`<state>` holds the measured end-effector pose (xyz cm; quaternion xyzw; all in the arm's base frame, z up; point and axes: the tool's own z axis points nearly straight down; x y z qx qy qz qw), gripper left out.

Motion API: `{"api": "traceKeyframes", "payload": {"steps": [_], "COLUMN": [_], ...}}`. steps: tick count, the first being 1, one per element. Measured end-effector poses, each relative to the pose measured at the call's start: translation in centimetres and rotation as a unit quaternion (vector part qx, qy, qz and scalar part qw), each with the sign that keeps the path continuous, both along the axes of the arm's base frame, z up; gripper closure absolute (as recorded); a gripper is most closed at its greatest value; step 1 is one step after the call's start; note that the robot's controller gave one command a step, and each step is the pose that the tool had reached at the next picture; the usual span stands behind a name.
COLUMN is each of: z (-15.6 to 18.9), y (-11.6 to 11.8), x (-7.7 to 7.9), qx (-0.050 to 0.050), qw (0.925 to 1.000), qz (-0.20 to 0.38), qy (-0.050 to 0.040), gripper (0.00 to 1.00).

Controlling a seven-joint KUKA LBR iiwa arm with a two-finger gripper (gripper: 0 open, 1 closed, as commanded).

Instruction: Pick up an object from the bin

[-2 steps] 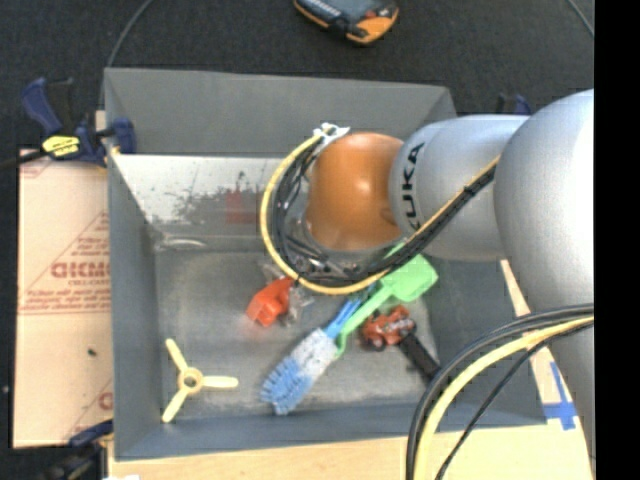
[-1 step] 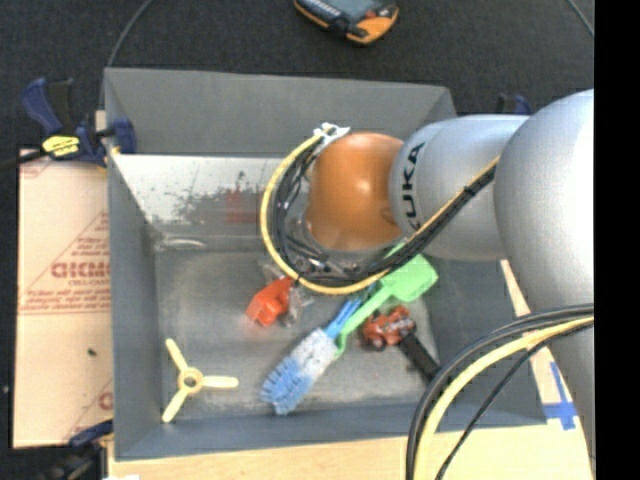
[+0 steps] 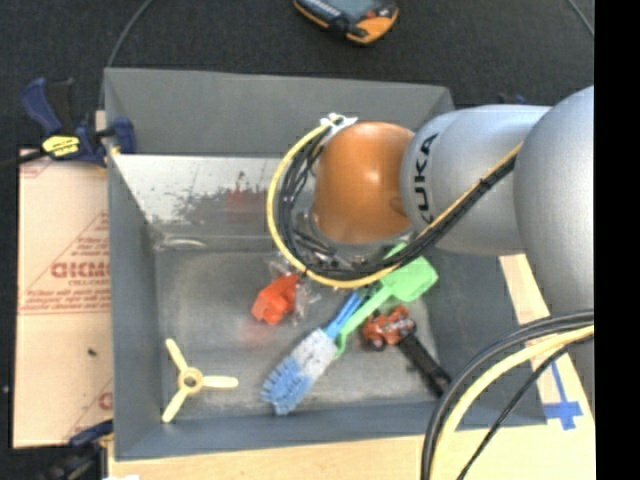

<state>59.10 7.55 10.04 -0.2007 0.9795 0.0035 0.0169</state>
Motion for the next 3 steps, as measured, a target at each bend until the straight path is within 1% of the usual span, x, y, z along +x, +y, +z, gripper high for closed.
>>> {"api": "traceKeyframes", "payload": {"steps": [1,2,3], "z": [3.5,4.8,5.9], "y": [0.0,-0.1,-0.1], "x": [0.3,0.3,0.4], "qx": [0.001,0.001,0.001], "qw": [1.0,1.0,1.0], "qz": [-0.001,-0.002,-0.003], "qy": [-0.0065,-0.0058,-0.0072], "gripper": [1.0,1.0,1.0]}}
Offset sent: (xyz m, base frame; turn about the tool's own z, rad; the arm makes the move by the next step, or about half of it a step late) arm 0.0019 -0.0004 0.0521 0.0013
